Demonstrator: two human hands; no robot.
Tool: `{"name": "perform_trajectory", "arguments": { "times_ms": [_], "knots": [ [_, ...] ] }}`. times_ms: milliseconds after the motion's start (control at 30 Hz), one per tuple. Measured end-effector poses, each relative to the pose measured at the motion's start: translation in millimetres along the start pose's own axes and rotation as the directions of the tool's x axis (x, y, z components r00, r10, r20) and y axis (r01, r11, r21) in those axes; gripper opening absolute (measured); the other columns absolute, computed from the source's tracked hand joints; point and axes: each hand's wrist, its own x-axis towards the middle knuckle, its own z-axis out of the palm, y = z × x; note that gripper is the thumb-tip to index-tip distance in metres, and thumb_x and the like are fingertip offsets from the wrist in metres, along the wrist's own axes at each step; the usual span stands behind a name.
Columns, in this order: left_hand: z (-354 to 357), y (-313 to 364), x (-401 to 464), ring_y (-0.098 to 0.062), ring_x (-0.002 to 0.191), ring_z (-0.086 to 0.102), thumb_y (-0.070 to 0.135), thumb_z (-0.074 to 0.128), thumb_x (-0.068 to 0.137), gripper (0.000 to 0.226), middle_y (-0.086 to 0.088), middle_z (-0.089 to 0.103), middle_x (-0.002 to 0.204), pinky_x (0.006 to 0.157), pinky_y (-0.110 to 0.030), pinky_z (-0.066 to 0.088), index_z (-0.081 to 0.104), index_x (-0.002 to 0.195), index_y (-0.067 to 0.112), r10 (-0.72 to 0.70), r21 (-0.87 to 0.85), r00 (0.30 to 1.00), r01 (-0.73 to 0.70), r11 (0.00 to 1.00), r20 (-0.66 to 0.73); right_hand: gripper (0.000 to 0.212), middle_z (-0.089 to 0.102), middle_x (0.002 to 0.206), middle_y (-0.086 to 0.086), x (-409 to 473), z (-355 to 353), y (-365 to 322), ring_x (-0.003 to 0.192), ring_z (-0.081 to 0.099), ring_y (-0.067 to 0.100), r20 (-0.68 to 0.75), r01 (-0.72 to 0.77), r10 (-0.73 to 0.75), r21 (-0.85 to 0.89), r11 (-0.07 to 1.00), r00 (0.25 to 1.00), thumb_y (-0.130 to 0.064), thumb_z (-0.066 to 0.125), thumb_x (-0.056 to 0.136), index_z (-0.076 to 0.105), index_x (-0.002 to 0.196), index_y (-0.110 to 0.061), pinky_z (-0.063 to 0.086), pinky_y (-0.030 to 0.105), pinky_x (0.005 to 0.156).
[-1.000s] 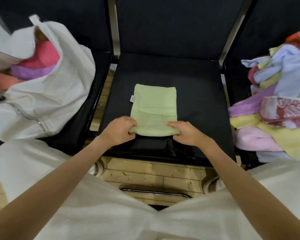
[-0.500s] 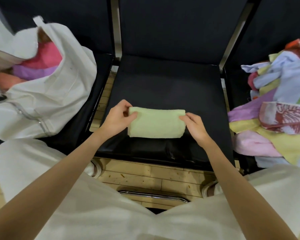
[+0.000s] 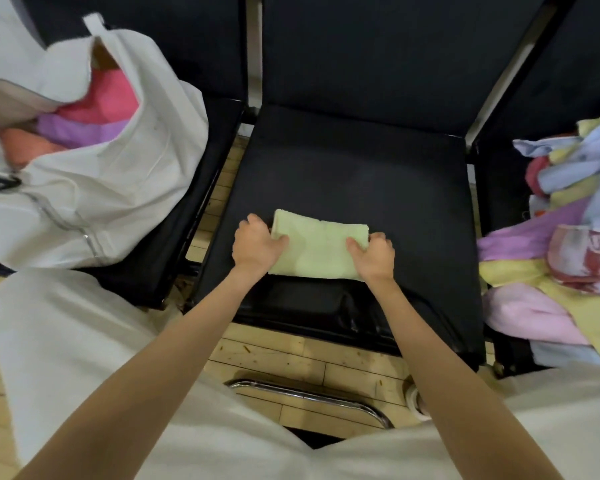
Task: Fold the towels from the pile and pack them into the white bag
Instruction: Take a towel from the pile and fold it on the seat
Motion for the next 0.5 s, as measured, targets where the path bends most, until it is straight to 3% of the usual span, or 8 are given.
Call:
{"name": "perform_trajectory", "arguments": {
  "times_ms": [100,200,333,433,500],
  "knots": [
    [1.5,0.8,-3.6,-0.035,0.118,0.043,0.05,0.066,0.082,0.058,-0.019,0.045,0.126,0.093,-0.041,0.041,0.054,0.113,0.003,0.009,0.29,0.999,-0.018,0.957,0.032,0.06,0.046,0.125,0.023,-5.1,3.0,-1.4,0.121,0.04,0.038,-0.011,-0.039,0.037,-0.127,0.991,0.999,-0.044,0.062,0.086,0.049,0.117,0.005,0.034,0.04,0.101],
    [1.4,6.2,-6.9,-0.033,0.117,0.042,0.047,0.063,0.085,0.043,-0.018,0.043,0.127,0.093,-0.038,0.039,0.054,0.1,0.008,0.001,0.342,0.995,-0.034,0.939,0.096,0.054,0.045,0.125,0.021,-12.5,3.2,-9.5,0.12,0.041,0.037,-0.001,-0.032,0.032,-0.124,0.992,0.999,-0.04,0.063,0.086,0.049,0.117,0.002,0.036,0.042,0.1],
    [-3.3,7.1,-18.4,-0.031,0.104,0.052,0.033,0.065,0.082,0.028,-0.013,0.053,0.11,0.088,-0.037,0.039,0.046,0.082,0.012,0.053,0.26,0.998,-0.059,0.964,0.032,0.036,0.054,0.112,0.013,-27.7,3.2,-25.5,0.106,0.055,0.031,0.012,0.046,-0.046,-0.021,0.999,0.999,-0.027,0.06,0.091,0.04,0.111,-0.005,0.045,0.043,0.09],
    [-23.9,-4.1,-25.3,-0.03,0.089,0.061,0.024,0.067,0.082,0.024,-0.005,0.055,0.086,0.074,-0.034,0.041,0.048,0.085,0.009,0.087,0.039,0.993,-0.085,0.996,-0.083,0.028,0.051,0.089,-0.002,-41.1,-2.8,-48.1,0.089,0.057,0.021,0.017,0.1,-0.104,0.147,0.984,0.994,-0.023,0.059,0.092,0.039,0.105,-0.008,0.043,0.03,0.067],
    [-50.0,-14.7,-25.7,-0.026,0.085,0.06,0.023,0.069,0.083,0.026,-0.003,0.055,0.084,0.067,-0.03,0.041,0.054,0.095,0.006,0.102,-0.054,0.981,-0.112,0.992,-0.163,0.03,0.047,0.083,-0.008,-50.7,-3.0,-67.0,0.083,0.052,0.014,0.006,0.169,-0.174,0.227,0.959,0.985,-0.023,0.065,0.088,0.04,0.1,-0.011,0.038,0.021,0.059]
  ]
}}
